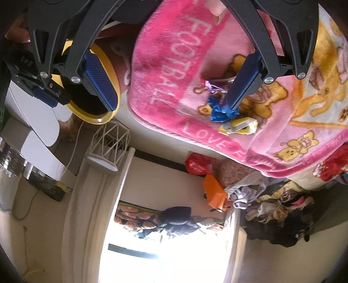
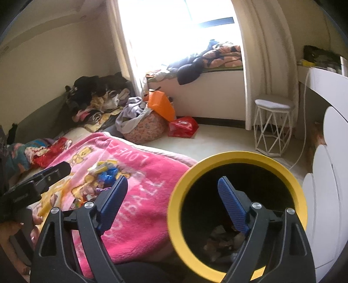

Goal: Collect trash
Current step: 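Move both open tools back over the remaining wrappers on the blanket, then grasp the red candy tube with the left tool while the right tool grasps a purple wrapped candy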

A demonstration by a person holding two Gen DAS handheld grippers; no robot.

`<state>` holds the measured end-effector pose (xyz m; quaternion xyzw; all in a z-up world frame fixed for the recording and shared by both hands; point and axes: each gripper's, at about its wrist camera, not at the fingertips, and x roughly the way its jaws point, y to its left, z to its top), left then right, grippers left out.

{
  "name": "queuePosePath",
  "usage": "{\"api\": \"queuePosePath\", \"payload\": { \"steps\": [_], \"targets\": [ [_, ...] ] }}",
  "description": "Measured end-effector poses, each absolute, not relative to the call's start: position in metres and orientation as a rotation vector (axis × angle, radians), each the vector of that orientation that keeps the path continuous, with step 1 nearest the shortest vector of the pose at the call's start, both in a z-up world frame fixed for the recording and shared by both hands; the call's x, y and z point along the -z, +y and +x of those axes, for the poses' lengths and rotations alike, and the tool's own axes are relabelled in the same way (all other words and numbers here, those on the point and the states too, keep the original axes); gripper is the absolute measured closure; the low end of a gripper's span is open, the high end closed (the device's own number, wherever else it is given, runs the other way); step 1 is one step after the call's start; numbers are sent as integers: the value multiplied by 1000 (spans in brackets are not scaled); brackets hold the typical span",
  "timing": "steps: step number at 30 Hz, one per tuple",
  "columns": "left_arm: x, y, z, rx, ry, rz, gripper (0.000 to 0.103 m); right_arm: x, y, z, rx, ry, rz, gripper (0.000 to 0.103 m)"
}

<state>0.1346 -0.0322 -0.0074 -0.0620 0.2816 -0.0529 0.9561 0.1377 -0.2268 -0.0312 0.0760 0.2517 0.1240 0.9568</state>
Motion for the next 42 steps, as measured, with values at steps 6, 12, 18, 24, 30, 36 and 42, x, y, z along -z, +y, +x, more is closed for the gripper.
{"api": "queuePosePath", "payload": {
  "steps": [6,12,18,24,30,36,42],
  "targets": [
    [14,2,135,38,582,-155,11,29,-195,149,-302,518,110,20],
    [24,37,132,-31,599,-176,11,33,-154,164,-362,542,56,20],
    [38,64,127,-90,629,-174,11,43,-116,188,-429,595,27,20],
    [60,88,123,-133,681,-171,11,62,-78,216,-508,686,-13,21],
    [87,104,118,-129,744,-220,11,83,-44,230,-576,751,-85,37],
    [107,104,118,-81,794,-264,22,102,-17,242,-597,800,-207,53],
    [121,98,121,-43,833,-284,36,119,-1,250,-601,841,-269,82]
  ]
}}
